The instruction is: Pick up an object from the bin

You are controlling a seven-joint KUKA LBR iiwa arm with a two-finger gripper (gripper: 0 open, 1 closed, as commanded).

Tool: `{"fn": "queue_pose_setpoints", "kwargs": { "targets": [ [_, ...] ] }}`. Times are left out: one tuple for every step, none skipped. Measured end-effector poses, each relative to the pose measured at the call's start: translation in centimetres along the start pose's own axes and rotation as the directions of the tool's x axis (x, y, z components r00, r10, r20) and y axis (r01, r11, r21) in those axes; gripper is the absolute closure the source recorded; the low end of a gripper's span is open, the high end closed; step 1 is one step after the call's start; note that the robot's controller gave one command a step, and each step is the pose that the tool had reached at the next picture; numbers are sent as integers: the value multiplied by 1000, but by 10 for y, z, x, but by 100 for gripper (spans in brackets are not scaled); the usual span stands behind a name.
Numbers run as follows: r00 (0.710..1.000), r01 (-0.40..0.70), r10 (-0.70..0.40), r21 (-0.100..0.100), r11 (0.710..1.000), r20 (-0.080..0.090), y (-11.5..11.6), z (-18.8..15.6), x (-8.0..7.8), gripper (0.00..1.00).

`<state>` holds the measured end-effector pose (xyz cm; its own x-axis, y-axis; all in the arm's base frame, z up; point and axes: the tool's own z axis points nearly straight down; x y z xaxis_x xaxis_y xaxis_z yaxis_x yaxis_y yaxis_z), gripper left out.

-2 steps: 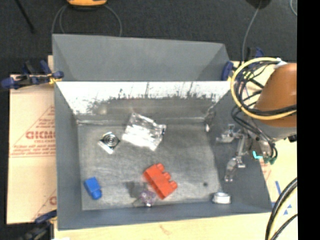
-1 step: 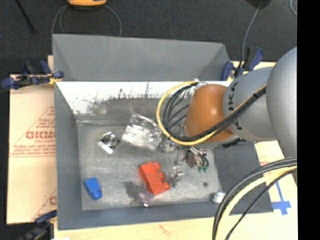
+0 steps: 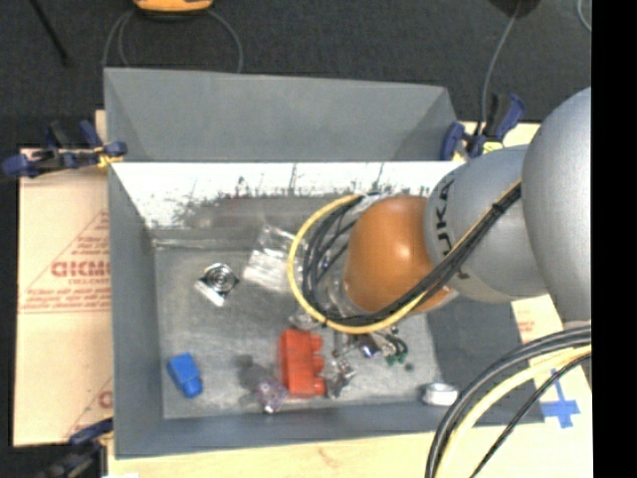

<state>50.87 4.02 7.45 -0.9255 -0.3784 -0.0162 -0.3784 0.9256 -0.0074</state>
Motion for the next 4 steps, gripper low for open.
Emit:
{"fn": "queue_pose_setpoints", "kwargs": {
  "targets": [
    [1000,-20,20,-6,1000,-11,-14,1,-18,0],
    [984,179,-179,-10,984,-12,-33,2,-47,0],
    [884,467,-467,-15,884,-10,27,-10,-8,0],
    [884,466,-467,-12,884,-8,25,-10,-9,100]
  ]
}}
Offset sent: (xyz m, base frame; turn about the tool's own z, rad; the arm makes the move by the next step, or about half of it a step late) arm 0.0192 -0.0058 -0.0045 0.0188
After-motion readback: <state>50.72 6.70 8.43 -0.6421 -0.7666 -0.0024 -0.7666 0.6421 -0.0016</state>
